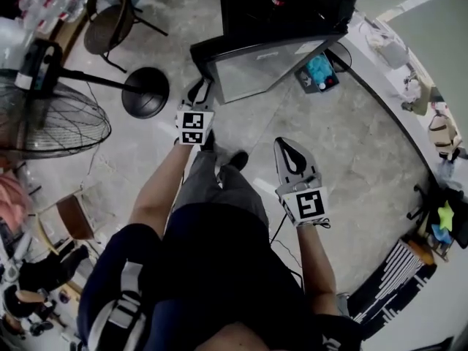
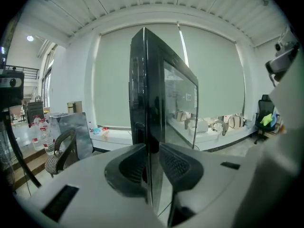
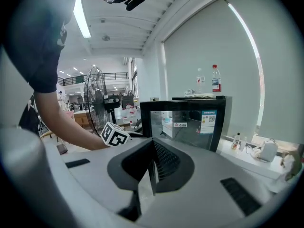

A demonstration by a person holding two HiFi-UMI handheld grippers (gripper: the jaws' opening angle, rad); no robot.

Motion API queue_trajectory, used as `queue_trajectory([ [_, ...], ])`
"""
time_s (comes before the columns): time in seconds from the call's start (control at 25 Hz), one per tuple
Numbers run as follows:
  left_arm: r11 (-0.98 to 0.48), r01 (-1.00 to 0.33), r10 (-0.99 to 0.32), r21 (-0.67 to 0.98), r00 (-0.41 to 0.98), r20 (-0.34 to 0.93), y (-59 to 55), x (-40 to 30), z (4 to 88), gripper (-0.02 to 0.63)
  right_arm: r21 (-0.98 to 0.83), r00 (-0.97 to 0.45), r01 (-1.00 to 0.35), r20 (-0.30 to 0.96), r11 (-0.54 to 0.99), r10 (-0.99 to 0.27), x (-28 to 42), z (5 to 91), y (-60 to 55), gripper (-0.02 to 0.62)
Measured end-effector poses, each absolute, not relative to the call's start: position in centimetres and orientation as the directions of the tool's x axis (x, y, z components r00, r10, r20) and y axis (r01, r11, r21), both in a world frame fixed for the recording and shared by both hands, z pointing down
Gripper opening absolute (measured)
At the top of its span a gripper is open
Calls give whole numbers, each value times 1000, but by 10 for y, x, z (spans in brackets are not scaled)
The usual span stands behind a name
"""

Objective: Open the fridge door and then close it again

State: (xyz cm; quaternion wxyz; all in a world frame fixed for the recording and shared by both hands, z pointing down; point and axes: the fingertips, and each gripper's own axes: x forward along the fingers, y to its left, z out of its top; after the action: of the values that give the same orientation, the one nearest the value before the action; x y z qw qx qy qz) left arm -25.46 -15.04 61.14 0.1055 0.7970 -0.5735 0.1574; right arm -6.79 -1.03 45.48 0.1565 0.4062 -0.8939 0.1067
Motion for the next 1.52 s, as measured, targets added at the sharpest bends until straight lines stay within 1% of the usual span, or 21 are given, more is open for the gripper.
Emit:
queue_trajectory([
  [0.2,-333,-943,-873,-23,298,387,-124,-245,611,89,-70,-612,-767,382,638,-693,-69,457,9,17],
  [0.48,-317,-948,-870,7,294,395,-96,-233,610,81,-63,-552,-815,393,577,-736,-71,454,34,17],
  [0.84,-452,-892,-824,-6,415,386,-58,-207,609,62,-13,-429,-886,400,463,-810,-87,450,65,17],
  [1.2,-560,-829,-769,-13,514,380,-25,-180,611,50,35,-307,-937,391,347,-868,-87,446,92,17],
  [1.36,-589,-808,-747,-9,541,388,-11,-168,615,46,62,-267,-947,395,316,-879,-83,450,106,17],
  [1.52,-579,-815,-765,-35,528,367,-4,-158,612,46,74,-252,-949,398,305,-882,-77,455,115,17],
])
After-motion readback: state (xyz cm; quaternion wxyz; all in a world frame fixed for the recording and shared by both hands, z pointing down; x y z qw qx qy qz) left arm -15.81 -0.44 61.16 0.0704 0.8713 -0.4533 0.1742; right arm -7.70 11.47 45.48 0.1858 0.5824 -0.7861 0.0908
